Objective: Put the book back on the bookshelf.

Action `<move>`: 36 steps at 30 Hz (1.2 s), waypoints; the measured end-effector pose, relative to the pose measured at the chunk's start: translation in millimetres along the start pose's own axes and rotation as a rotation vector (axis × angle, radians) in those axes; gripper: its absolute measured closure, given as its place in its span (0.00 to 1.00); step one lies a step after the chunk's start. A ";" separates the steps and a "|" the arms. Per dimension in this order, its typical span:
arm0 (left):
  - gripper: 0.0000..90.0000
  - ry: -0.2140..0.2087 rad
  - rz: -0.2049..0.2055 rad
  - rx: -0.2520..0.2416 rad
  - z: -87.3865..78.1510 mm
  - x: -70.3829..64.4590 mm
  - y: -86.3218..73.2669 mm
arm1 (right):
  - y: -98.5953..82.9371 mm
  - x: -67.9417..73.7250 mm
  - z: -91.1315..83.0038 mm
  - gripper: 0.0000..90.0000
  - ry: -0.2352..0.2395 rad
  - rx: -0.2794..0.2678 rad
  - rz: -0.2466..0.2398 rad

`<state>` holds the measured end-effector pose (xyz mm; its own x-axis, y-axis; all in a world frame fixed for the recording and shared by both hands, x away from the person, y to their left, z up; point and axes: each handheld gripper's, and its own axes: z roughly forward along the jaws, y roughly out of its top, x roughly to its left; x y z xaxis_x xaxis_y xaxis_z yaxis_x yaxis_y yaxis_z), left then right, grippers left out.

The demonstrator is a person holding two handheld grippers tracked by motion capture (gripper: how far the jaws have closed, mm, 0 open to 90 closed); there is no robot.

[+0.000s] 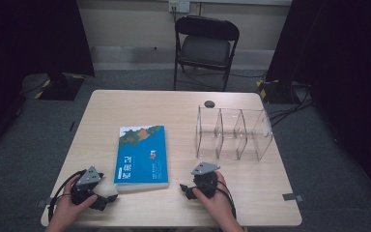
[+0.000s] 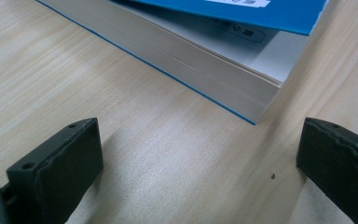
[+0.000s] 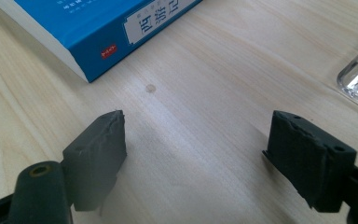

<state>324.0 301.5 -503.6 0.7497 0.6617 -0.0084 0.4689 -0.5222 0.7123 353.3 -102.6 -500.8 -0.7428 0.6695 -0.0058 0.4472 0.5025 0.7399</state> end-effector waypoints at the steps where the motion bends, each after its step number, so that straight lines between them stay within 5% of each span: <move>1: 0.00 0.000 0.002 0.002 -0.1 0.1 0.0 | 0.0 0.0 0.0 0.21 0.000 0.000 0.000; 7: 0.00 -0.003 -0.011 -0.007 -0.6 -1.8 -0.8 | -0.1 0.2 -0.3 0.21 0.000 0.001 0.002; 12: 0.03 0.001 -0.008 0.038 -6.3 -5.3 0.3 | -0.1 0.1 -0.3 0.21 -0.001 0.001 0.002; 16: 0.27 -0.034 -0.006 0.054 -12.4 -7.4 5.1 | -0.1 0.1 -0.3 0.21 -0.001 0.001 0.002; 36: 0.33 -0.029 0.010 0.087 0.5 -17.5 22.1 | 0.0 -0.2 0.1 0.20 -0.002 0.002 -0.003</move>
<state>321.4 278.1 -488.1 0.7670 0.6413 -0.0231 0.4993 -0.5738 0.6492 353.5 -102.7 -500.9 -0.7432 0.6691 -0.0091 0.4462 0.5056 0.7385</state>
